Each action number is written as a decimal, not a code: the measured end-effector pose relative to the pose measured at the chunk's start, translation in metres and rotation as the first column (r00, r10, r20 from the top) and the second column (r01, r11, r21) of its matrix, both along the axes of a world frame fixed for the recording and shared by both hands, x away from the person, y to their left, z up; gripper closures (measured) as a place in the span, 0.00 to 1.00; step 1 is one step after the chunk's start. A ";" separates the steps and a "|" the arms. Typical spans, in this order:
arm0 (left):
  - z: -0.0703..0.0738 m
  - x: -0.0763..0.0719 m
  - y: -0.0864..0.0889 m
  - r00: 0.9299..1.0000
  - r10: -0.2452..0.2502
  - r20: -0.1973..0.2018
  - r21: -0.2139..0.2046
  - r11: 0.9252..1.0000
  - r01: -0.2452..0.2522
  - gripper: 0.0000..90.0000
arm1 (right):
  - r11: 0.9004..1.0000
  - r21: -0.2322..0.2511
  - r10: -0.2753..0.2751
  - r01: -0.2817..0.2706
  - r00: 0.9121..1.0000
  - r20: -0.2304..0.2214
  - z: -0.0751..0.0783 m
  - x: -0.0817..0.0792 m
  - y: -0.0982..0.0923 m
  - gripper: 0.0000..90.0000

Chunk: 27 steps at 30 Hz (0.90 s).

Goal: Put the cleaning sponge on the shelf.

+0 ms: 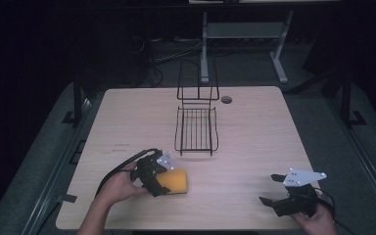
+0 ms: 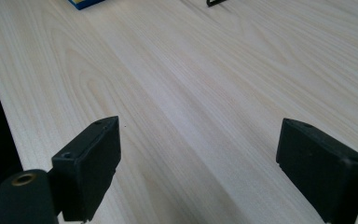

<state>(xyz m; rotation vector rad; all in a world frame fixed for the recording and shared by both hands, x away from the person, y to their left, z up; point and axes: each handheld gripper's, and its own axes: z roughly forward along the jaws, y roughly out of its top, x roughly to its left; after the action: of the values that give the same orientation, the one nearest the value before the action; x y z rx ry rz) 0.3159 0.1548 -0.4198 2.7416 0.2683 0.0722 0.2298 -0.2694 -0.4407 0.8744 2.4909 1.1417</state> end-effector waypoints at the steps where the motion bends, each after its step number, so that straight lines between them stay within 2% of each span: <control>1: -0.001 0.000 0.000 1.000 -0.002 -0.001 0.001 1.000 0.002 0.19 | 1.000 0.001 0.000 0.000 1.000 0.000 0.000 0.000 0.000 0.15; 27: -0.018 0.006 -0.014 0.999 -0.023 -0.032 0.047 0.999 0.024 0.19 | 1.000 0.003 0.010 -0.010 1.000 0.003 0.000 0.000 0.000 0.15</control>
<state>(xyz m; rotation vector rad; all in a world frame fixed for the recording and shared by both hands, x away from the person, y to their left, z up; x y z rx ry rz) 0.3216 0.1406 -0.4380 2.7942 0.2459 0.0293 0.2294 -0.2696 -0.4404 0.8621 2.4946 1.1491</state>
